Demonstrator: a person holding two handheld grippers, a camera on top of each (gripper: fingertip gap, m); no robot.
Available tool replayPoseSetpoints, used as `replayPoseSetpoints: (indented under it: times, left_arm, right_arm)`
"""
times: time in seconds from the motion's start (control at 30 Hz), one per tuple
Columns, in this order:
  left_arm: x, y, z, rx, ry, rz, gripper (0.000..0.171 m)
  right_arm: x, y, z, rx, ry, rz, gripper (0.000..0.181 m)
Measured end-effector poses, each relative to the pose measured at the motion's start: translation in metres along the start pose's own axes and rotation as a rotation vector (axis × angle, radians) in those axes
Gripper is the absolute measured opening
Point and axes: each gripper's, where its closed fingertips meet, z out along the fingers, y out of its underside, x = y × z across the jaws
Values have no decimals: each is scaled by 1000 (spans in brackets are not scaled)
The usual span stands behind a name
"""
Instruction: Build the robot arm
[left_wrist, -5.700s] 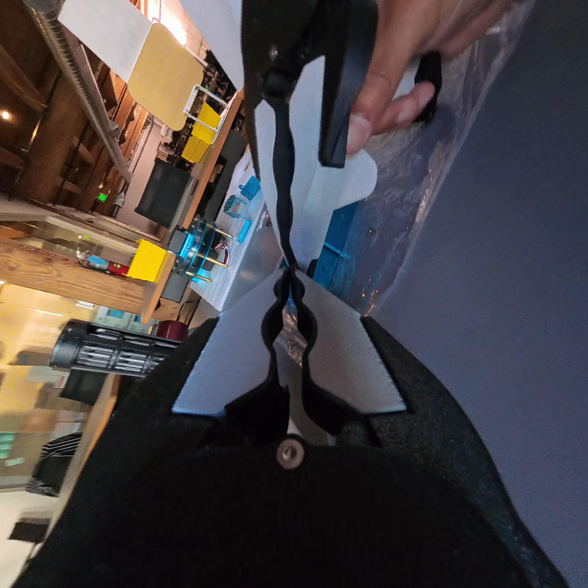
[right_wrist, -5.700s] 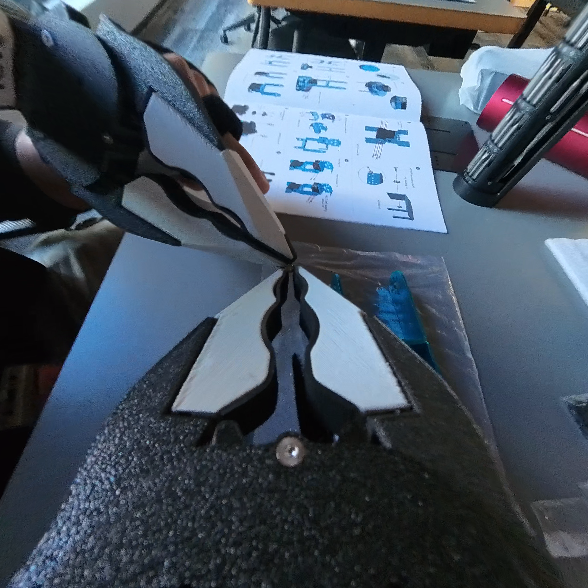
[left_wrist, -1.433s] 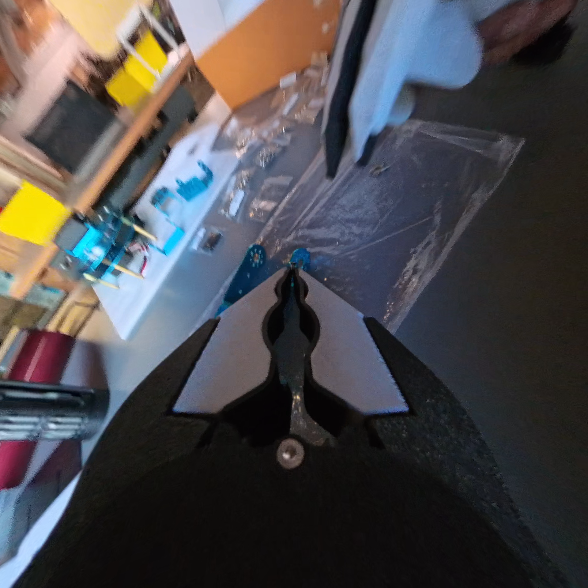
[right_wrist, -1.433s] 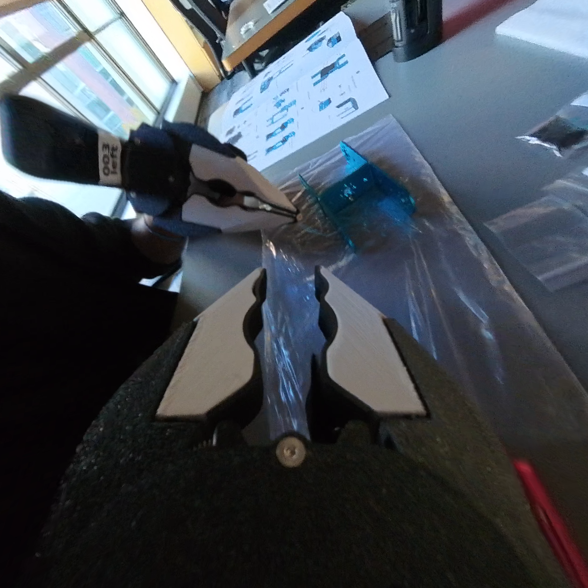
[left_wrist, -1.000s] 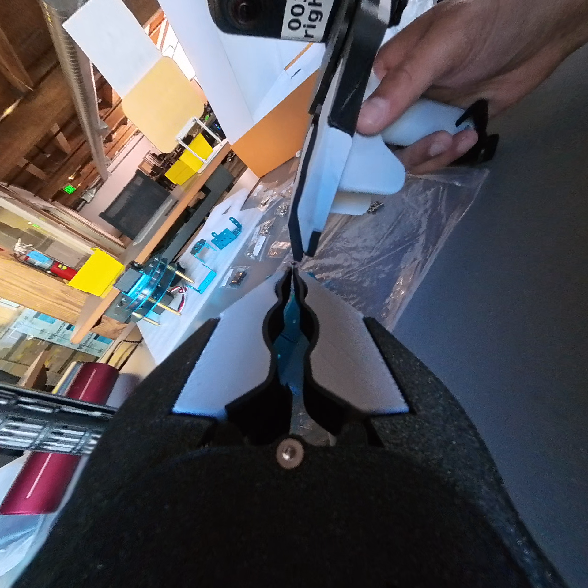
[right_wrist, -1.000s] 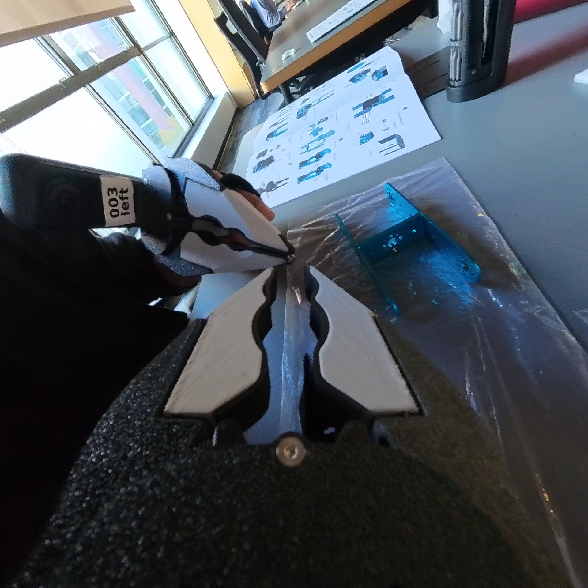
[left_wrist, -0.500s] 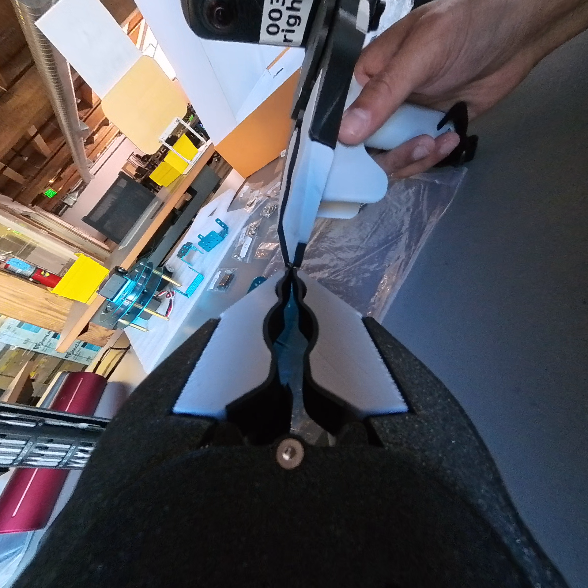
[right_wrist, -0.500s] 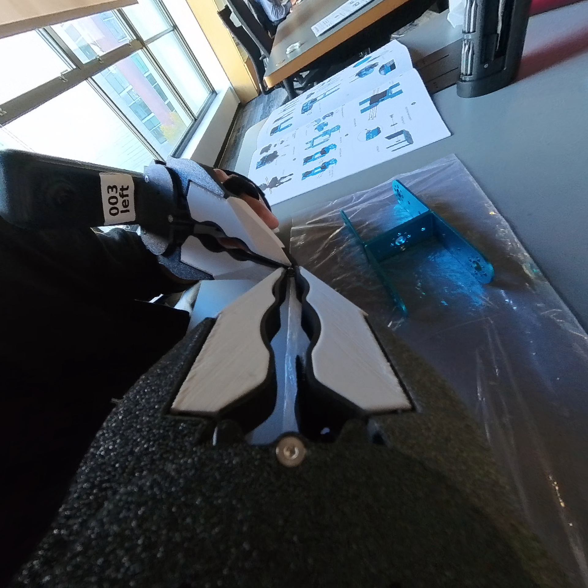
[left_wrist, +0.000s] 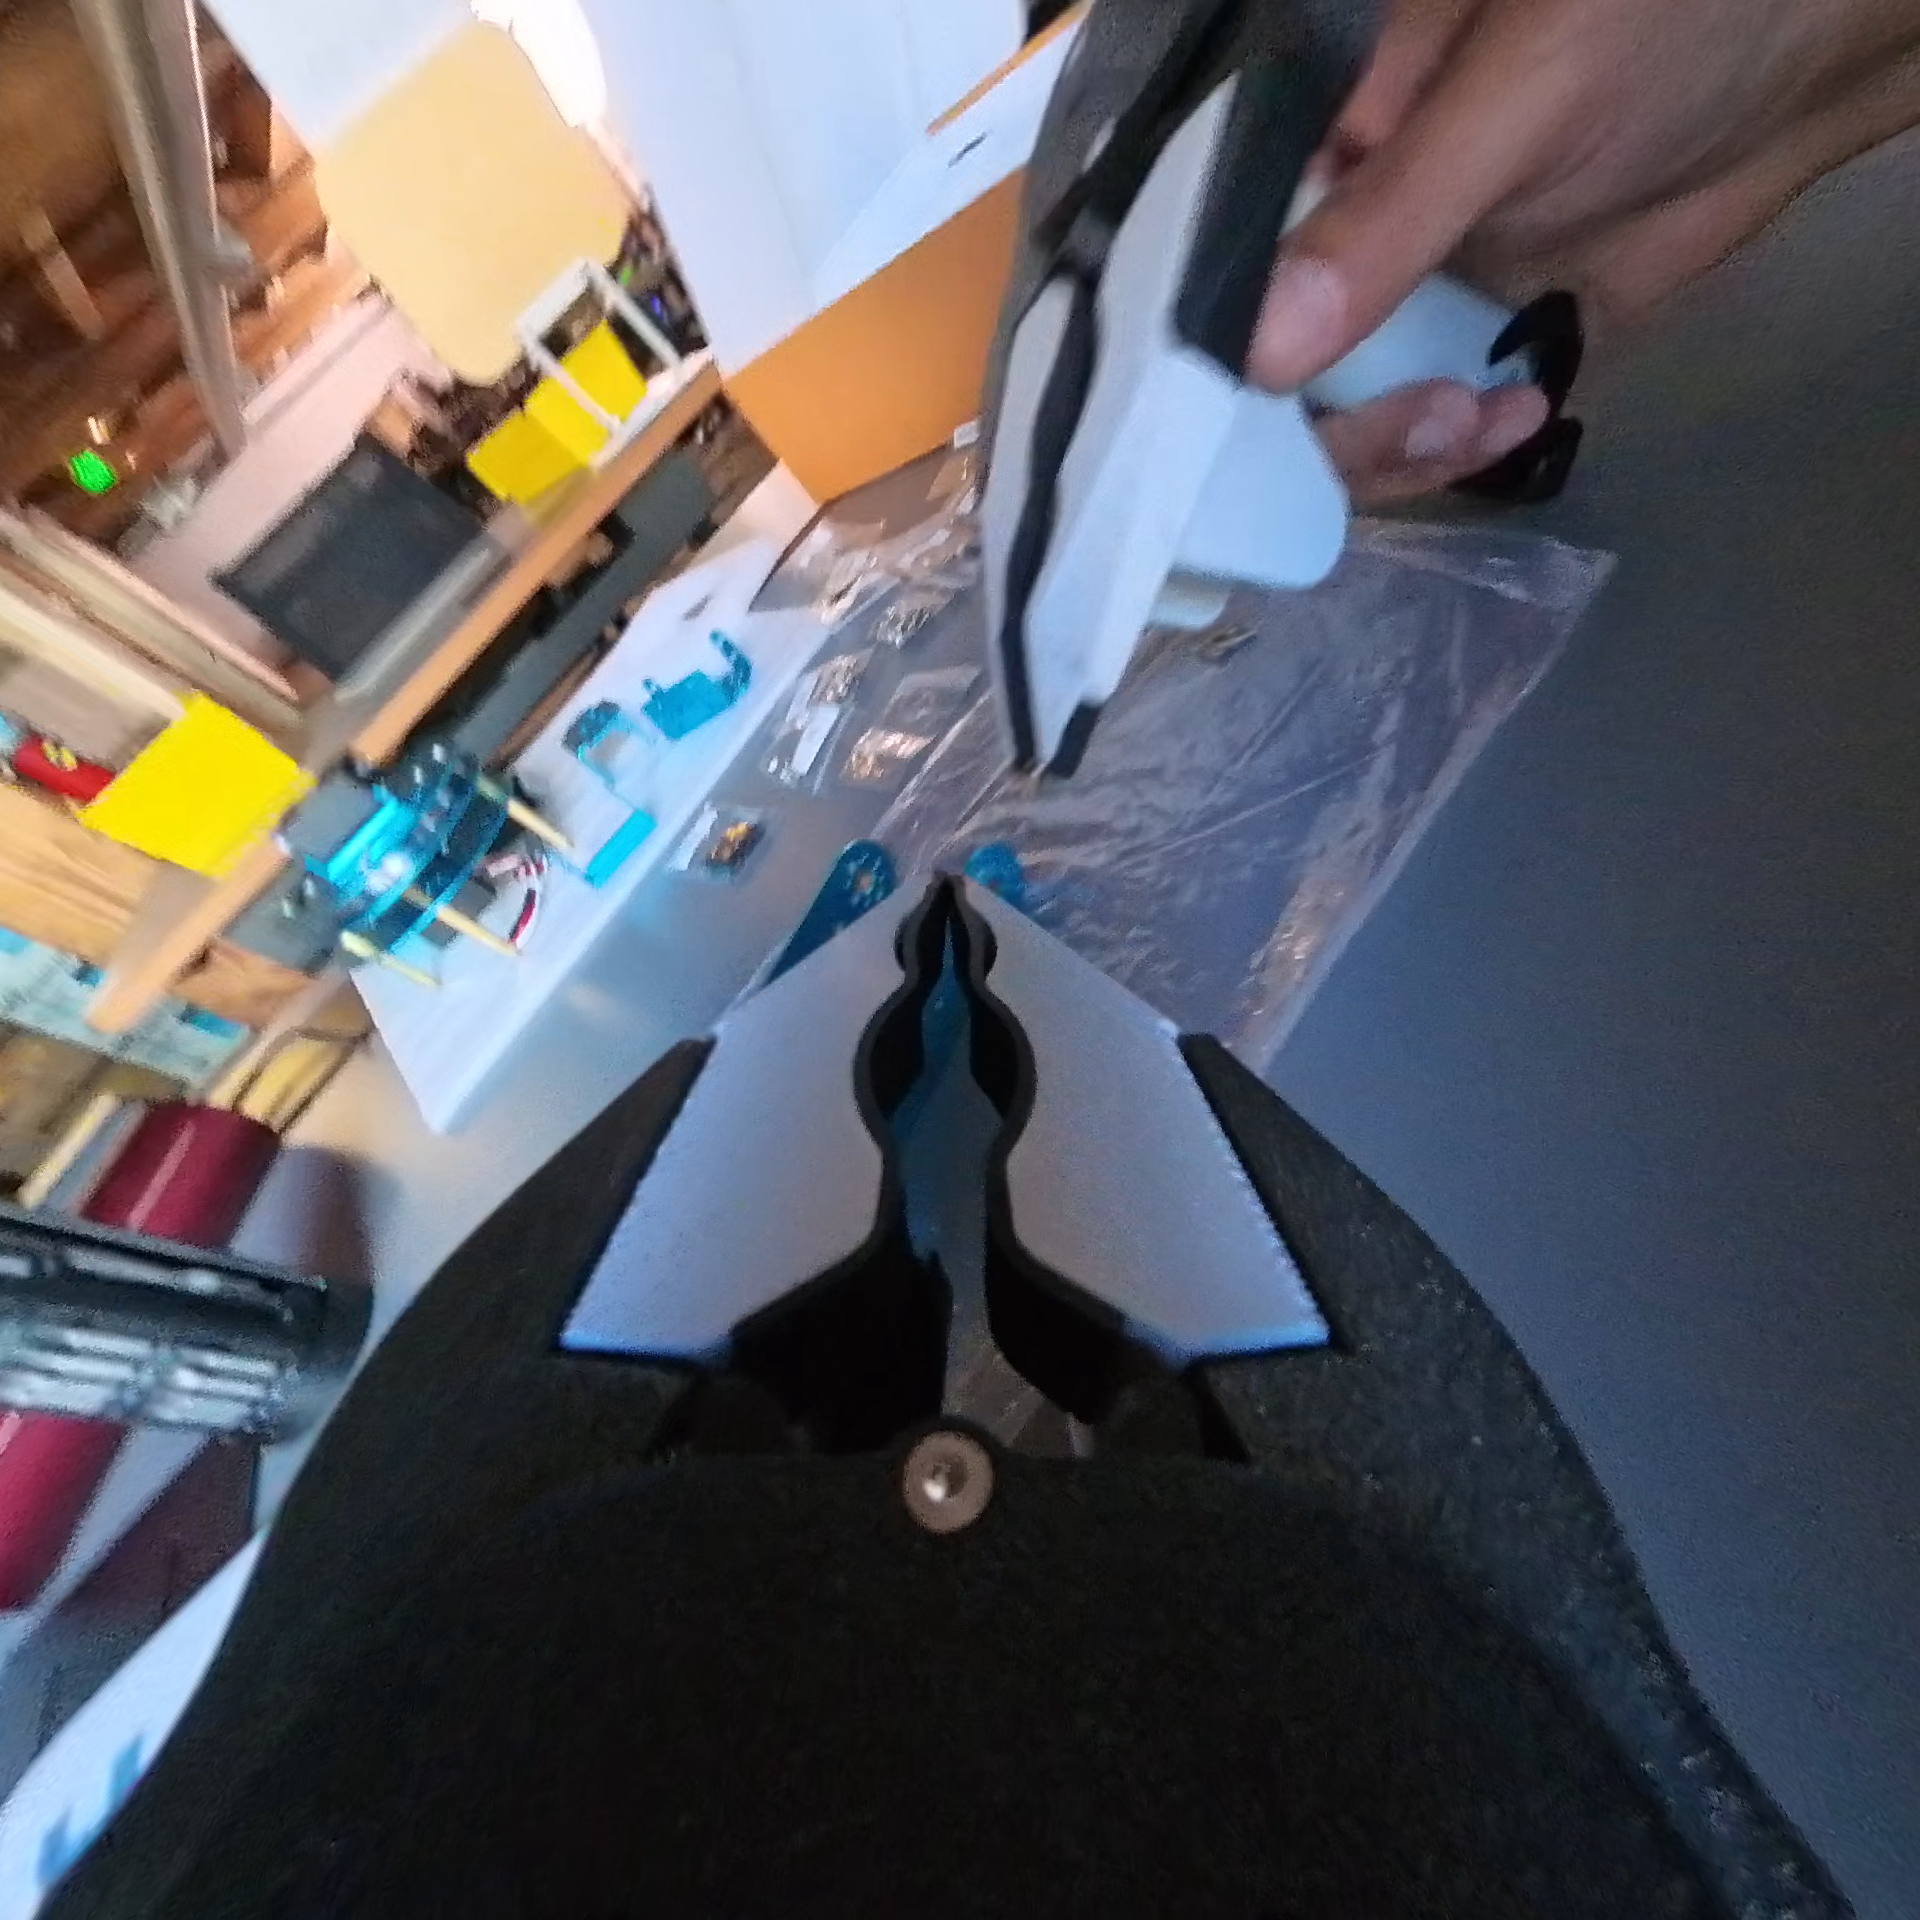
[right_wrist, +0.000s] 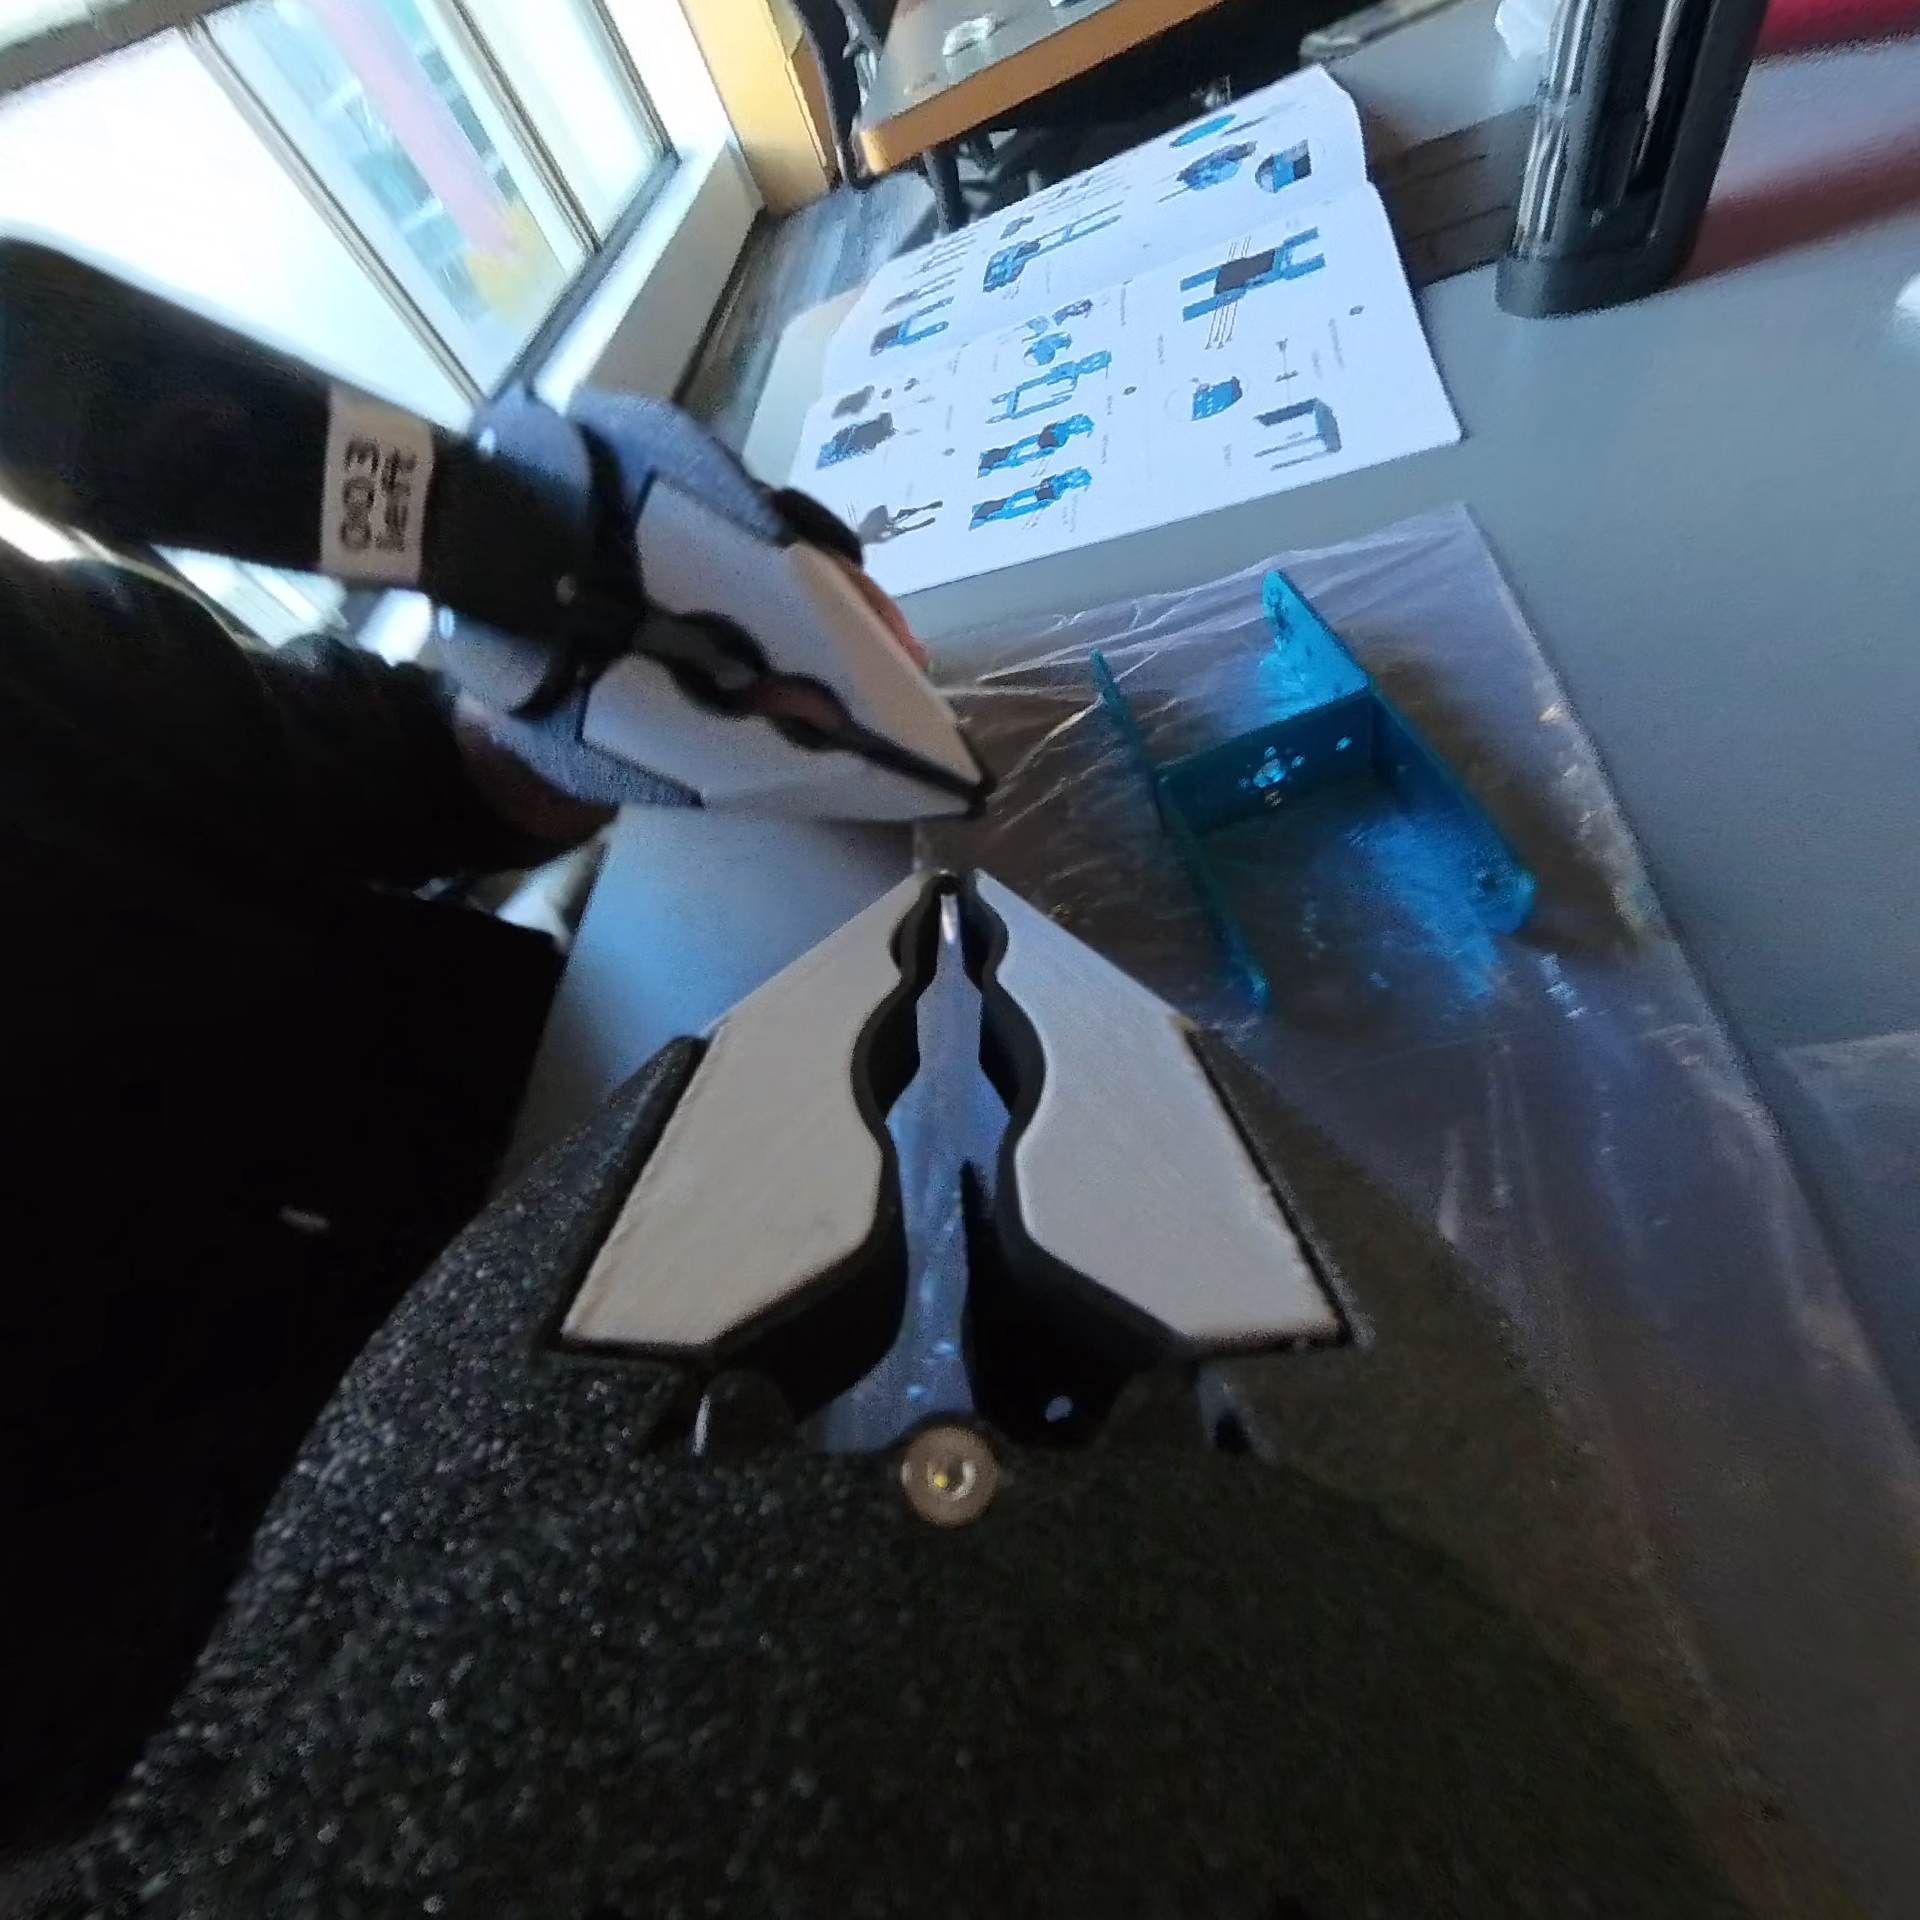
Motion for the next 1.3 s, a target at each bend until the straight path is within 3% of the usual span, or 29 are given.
replayPoseSetpoints:
  times: [0.1, 0.17, 0.23, 0.3, 0.4, 0.53, 0.63, 0.77, 0.9, 1.0, 1.17, 1.3]
  left_arm:
    - [-26, 11, -5, -18, 18, -187, 1]
    - [-28, 19, -9, -56, 149, -308, 18]
    - [-31, 26, -11, -109, 254, -350, 33]
    - [-38, 33, -10, -129, 315, -288, 46]
    - [-52, 50, 3, -173, 372, -223, 67]
    - [-41, 61, 16, -199, 582, -222, 80]
    - [-31, 68, 22, -231, 694, -195, 83]
    - [-32, 64, 31, -204, 702, -188, 78]
    - [-31, 69, 32, -201, 693, -168, 69]
    - [-29, 74, 32, -213, 693, -165, 65]
    - [-28, 75, 33, -223, 686, -150, 65]
    - [-28, 76, 33, -226, 686, -151, 65]
  right_arm:
    - [10, -1, -6, -118, 21, -245, 3]
    - [25, -7, -2, -198, 40, -351, 3]
    - [31, -16, 7, -248, -28, -348, 3]
    - [51, -29, 18, -239, -34, -271, 3]
    - [65, -31, 30, -222, -175, 77, 3]
    - [67, -22, 30, -168, -261, 423, 1]
    - [69, -15, 30, -137, -247, 533, 0]
    - [67, -3, 37, -165, -244, 555, 0]
    - [75, 6, 39, -283, -158, 301, 0]
    - [95, 13, 33, -432, -27, -142, 0]
    - [90, 10, 37, -575, -83, -567, 0]
    - [77, 3, 37, -561, -201, -874, 0]
